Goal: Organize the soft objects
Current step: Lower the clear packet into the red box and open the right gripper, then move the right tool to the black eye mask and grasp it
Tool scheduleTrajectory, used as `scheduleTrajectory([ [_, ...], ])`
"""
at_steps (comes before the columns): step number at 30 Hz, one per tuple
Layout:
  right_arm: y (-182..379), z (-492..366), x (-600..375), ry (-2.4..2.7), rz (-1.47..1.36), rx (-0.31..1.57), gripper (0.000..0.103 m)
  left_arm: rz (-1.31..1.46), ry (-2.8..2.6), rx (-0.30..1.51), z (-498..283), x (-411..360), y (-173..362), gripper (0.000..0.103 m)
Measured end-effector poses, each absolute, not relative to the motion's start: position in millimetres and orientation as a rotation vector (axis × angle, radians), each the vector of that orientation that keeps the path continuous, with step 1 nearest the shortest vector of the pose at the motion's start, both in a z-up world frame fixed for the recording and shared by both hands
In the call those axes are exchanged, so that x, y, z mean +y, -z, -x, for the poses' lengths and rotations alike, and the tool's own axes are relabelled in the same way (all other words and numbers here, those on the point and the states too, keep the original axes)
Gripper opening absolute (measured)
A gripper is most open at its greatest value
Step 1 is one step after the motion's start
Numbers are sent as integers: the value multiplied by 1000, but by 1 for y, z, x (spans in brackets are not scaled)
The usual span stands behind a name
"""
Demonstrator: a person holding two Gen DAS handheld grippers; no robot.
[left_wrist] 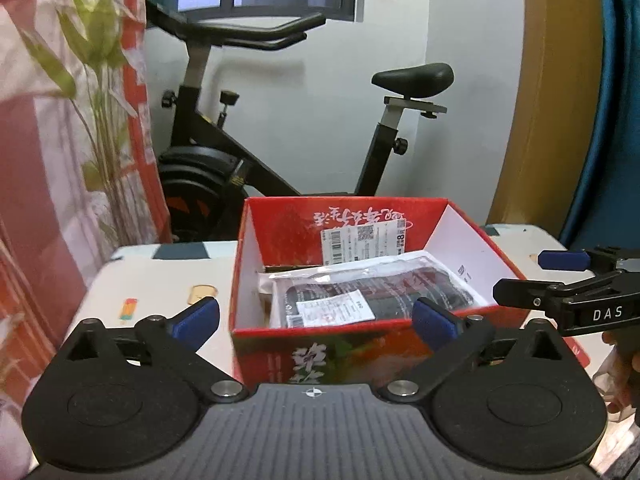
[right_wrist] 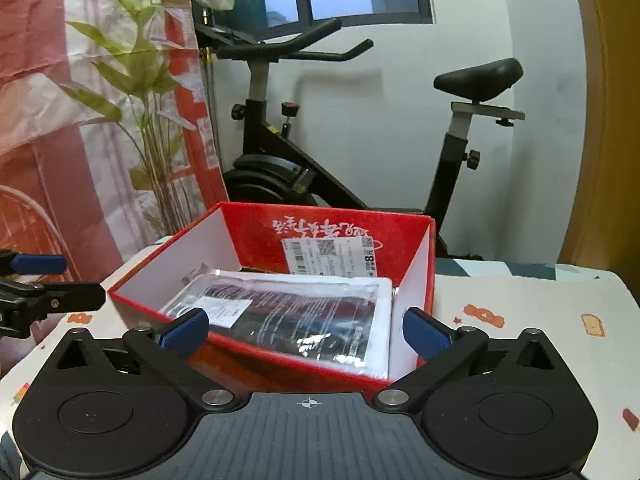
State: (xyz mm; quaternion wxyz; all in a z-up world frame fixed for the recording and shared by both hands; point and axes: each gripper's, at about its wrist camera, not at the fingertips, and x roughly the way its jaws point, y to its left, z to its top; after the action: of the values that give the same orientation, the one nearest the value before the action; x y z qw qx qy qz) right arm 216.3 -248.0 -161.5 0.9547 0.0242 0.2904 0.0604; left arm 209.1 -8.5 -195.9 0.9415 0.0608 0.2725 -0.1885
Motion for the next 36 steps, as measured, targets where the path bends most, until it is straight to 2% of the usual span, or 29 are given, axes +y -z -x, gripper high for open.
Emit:
scheduleTrajectory([
  [8,181,-175,-235,-139,-43,589,103,-101,346,589,-174,3,215,103],
  [16,213,-145,-211,-207,23,586,101,-3,340,731,-154,27,251,103],
  [24,232,-150,-194,-299,61,602,92,221,290,895,-153,51,296,102],
  [31,241,-168,-182,-347,82,621,91,238,289,920,-152,52,304,101],
  [33,244,-173,-178,-361,98,628,91,233,313,933,-150,48,307,94],
  [36,248,-182,-175,-368,121,636,92,206,343,952,-148,41,310,94],
])
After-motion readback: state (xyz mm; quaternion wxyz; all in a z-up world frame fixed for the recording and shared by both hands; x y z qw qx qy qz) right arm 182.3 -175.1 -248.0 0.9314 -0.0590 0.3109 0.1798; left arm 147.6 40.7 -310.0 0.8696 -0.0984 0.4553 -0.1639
